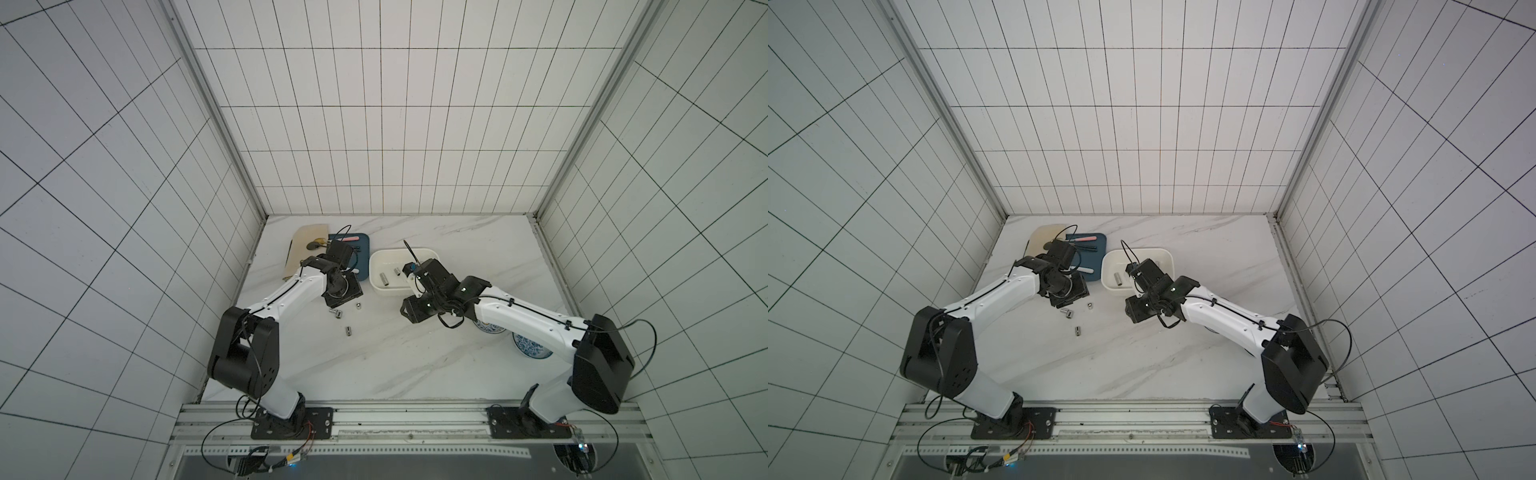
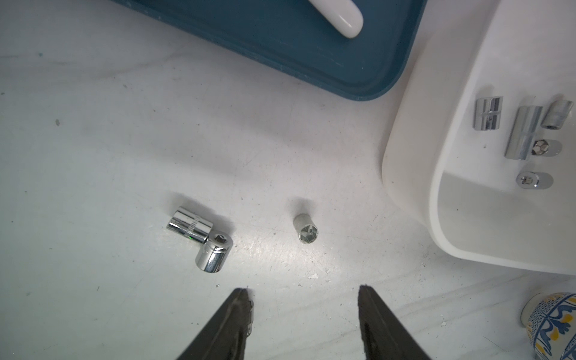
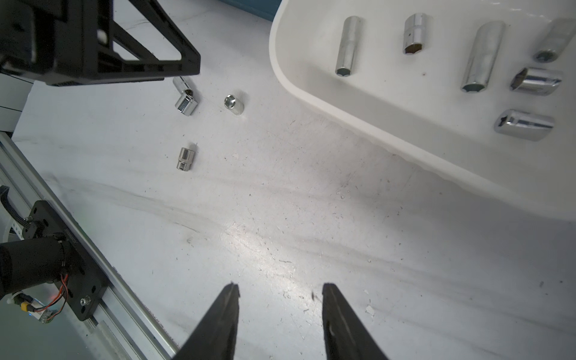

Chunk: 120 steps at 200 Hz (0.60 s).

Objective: Put the socket on the desktop into the storage box
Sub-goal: Pick up the socket head from the center of the board.

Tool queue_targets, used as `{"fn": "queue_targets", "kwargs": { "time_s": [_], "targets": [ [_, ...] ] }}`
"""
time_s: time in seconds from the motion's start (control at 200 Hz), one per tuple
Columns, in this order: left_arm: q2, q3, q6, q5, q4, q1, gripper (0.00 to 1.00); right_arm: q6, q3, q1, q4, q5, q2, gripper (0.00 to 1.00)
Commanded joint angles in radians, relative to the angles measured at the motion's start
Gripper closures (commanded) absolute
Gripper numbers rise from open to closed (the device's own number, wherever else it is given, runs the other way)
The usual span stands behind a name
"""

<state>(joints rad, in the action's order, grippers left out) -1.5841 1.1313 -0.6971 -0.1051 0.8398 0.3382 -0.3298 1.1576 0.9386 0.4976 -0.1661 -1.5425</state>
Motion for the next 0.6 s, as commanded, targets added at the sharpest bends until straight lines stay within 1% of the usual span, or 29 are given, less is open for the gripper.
{"fn": "queue_targets", "kwargs": {
  "time_s": [0.0,0.535,0.595],
  "targets": [
    [0.003,-0.014,0.013,-0.001,-0.03,-0.005,0.41,0.004,0.053,0.013,-0.012,-0.004,-0.006,0.53],
    [-0.055,-0.014,0.012,0.004,-0.051,-0.005,0.43,-0.013,0.021,0.023,-0.05,-0.015,-0.011,0.53],
    [-0.066,-0.008,0.014,0.009,-0.046,-0.005,0.45,-0.014,0.021,0.026,-0.053,-0.016,-0.011,0.54]
  ]
}}
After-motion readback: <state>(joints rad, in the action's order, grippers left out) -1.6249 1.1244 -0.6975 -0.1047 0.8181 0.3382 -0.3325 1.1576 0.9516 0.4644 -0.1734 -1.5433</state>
